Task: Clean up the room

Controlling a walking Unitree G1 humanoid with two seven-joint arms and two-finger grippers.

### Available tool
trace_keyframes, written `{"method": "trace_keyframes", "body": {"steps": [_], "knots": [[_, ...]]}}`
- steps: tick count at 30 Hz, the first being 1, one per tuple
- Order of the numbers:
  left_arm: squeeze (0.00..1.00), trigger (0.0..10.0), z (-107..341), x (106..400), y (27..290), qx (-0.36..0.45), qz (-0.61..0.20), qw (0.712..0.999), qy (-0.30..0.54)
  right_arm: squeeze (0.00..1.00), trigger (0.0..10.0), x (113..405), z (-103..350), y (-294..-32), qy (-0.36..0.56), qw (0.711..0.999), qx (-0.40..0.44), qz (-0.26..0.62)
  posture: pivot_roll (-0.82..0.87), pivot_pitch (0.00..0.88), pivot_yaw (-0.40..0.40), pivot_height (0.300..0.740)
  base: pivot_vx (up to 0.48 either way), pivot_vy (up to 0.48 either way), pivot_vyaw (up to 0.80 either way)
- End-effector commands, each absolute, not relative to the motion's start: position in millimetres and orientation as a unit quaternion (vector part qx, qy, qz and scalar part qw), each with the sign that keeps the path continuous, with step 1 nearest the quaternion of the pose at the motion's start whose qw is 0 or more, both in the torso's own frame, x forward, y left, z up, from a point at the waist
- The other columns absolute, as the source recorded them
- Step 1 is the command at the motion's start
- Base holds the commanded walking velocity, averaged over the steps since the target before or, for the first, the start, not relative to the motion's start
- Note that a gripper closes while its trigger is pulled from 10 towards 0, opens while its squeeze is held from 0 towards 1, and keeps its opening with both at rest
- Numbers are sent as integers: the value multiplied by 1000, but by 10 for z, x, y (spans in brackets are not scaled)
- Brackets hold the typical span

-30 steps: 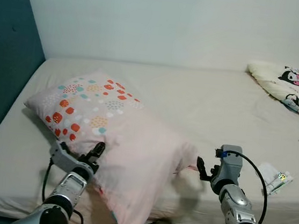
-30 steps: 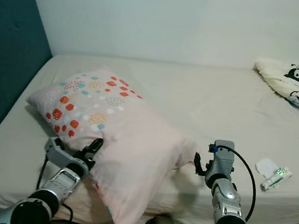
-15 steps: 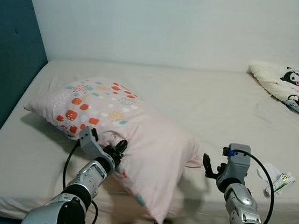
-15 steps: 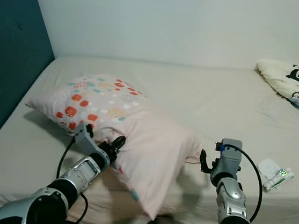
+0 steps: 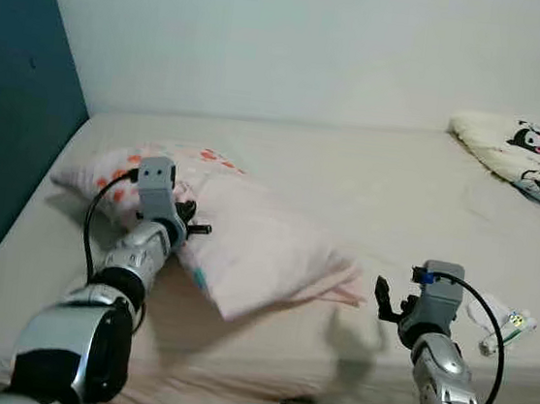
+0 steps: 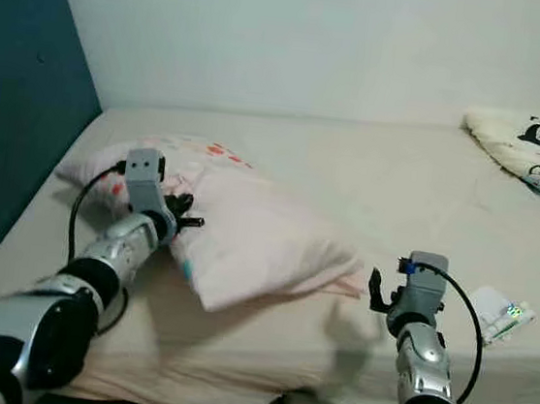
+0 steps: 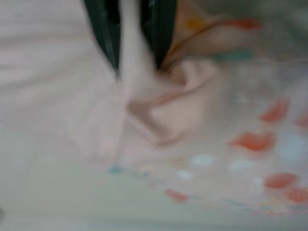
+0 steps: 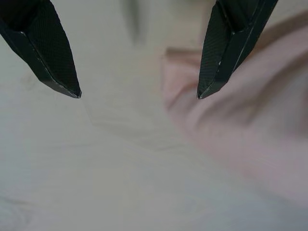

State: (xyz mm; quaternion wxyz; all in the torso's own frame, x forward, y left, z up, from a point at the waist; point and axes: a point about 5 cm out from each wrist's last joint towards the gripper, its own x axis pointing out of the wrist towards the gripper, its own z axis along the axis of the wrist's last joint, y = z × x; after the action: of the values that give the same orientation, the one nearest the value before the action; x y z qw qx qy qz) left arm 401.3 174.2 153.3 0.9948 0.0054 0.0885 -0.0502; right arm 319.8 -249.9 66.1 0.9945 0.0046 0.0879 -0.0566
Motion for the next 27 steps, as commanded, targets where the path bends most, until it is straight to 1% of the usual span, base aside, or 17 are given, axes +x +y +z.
{"method": "trace_keyframes", "body": {"steps": [1,2,3,6,7,8,9,12,19,20,21,22,23,24,25,26,27], "knots": [[0,0,1906,4111,1924,63,-16,997,42,0,10000,3158,627,-2532,94,993,7,-66,-238,0,36,595,0,0,0],[0,0,2067,4135,2051,109,9,994,30,0,10000,3148,626,-2538,92,993,8,-68,-233,0,38,595,0,0,0],[0,0,2067,4135,2051,109,9,994,30,0,10000,3148,626,-2538,92,993,8,-68,-233,0,38,595,0,0,0],[0,0,2458,4103,2526,235,121,964,4,0,10000,3127,620,-2550,91,993,7,-71,-228,0,41,595,0,0,0],[0,0,2458,4103,2526,235,121,964,4,0,10000,3127,620,-2550,91,993,7,-71,-228,0,41,595,0,0,0],[0,0,2529,4076,2645,261,148,954,2,0,10000,3126,621,-2546,90,993,7,-71,-226,0,41,595,0,0,0],[0,0,2529,4076,2645,261,148,954,2,0,10000,3126,621,-2546,90,993,7,-71,-226,0,41,595,0,0,0],[0,0,2502,4005,2845,305,176,936,20,0,10000,3134,618,-2500,89,994,7,-67,-223,0,45,595,0,0,0],[0,0,2310,3922,2980,327,199,922,54,0,10000,3132,611,-2470,89,994,8,-63,-226,0,43,595,0,0,0],[0,0,2255,3893,3023,338,208,916,62,0,10000,3129,608,-2461,89,994,8,-62,-226,0,43,595,0,0,0],[0,0,2166,3861,3051,375,203,901,77,0,10000,3124,605,-2454,90,994,7,-60,-231,0,39,595,0,0,0],[0,0,2166,3861,3051,375,203,901,77,0,10000,3124,605,-2454,90,994,7,-60,-231,0,39,595,0,0,0],[0,0,2102,3841,3059,414,195,885,84,0,10000,3120,605,-2451,90,994,7,-59,-231,0,39,595,0,0,0],[0,0,2102,3841,3059,414,195,885,84,0,10000,3120,605,-2451,90,994,7,-59,-231,0,39,595,0,0,0],[0,0,2057,3846,3014,466,172,864,83,0,10000,3117,609,-2459,90,994,6,-59,-236,0,37,595,0,0,0],[0,0,2057,3846,3014,466,172,864,83,0,10000,3117,609,-2459,90,994,6,-59,-236,0,37,595,0,0,0],[0,0,2039,3861,2957,502,152,848,76,0,10000,3111,617,-2476,89,994,5,-60,-239,0,36,595,0,0,0]]}}
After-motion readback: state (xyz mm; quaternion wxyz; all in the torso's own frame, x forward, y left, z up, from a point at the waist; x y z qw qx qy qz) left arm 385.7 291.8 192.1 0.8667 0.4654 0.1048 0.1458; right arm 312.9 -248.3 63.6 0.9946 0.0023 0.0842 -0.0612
